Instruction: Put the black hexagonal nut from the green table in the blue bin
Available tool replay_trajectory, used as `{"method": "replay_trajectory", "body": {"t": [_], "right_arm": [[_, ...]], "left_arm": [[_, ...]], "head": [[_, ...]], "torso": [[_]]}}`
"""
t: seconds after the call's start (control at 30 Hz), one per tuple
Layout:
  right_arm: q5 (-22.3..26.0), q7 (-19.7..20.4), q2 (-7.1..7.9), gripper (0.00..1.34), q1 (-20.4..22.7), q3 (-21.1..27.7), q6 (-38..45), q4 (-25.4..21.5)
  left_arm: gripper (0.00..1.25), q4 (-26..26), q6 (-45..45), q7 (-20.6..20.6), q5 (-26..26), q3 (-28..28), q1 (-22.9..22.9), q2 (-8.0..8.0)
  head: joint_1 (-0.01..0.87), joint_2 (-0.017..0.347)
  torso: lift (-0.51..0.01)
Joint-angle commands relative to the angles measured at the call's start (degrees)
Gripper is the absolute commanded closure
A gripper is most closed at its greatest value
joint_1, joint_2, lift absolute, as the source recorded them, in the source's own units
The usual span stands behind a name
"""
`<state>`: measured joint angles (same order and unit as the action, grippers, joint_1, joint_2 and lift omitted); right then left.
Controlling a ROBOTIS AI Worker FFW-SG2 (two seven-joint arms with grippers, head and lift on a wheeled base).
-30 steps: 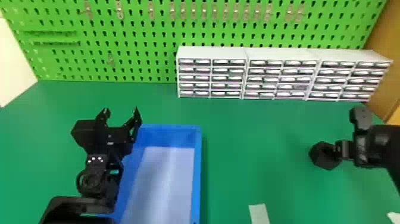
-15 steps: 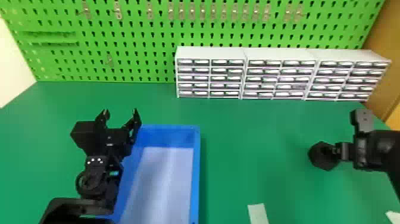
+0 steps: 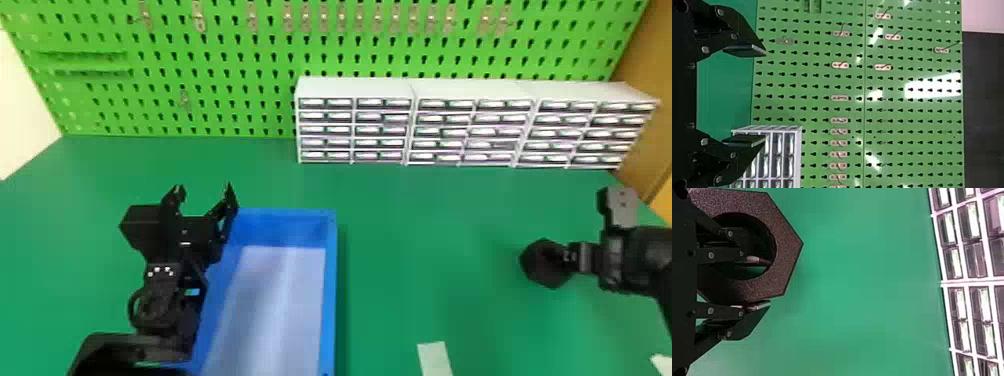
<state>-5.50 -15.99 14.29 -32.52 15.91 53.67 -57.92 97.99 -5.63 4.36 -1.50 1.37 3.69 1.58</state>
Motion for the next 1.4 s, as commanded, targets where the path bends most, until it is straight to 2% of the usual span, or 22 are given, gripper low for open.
{"method": "replay_trajectory", "body": {"t": [0.0,0.3,0.6,0.77,1.03,1.37], "right_arm": [[1.11,0.0,-0.75,1.13,2.55,2.2,0.91,-7.12],[4.97,0.0,-1.54,1.13,5.89,4.22,1.26,-21.62],[7.88,0.0,-2.42,1.13,8.0,4.66,0.99,-31.73],[9.11,0.0,-3.65,1.13,9.32,4.74,-0.15,-35.42],[13.76,0.09,-5.23,1.13,11.6,4.31,-6.21,-39.2],[16.22,0.09,-6.11,1.13,13.45,2.02,-9.64,-43.77]], "left_arm": [[0.47,0.01,0.0,0.04,0.0,-0.05,0.09,0.0],[0.47,0.01,0.0,0.04,0.0,0.13,0.18,0.0],[0.47,0.01,0.0,0.04,0.0,0.3,0.09,0.0],[0.47,0.01,0.0,0.04,0.0,0.3,0.09,0.0],[0.47,0.01,0.0,0.13,0.0,0.39,0.09,0.0],[0.47,0.01,0.0,0.3,0.0,0.39,0.0,0.0]], "head": [[0.657,0.057],[0.657,0.057],[0.657,0.057],[0.657,0.057],[0.657,0.057],[0.657,0.057]], "torso": [[-0.095],[-0.095],[-0.095],[-0.095],[-0.095],[-0.095]]}}
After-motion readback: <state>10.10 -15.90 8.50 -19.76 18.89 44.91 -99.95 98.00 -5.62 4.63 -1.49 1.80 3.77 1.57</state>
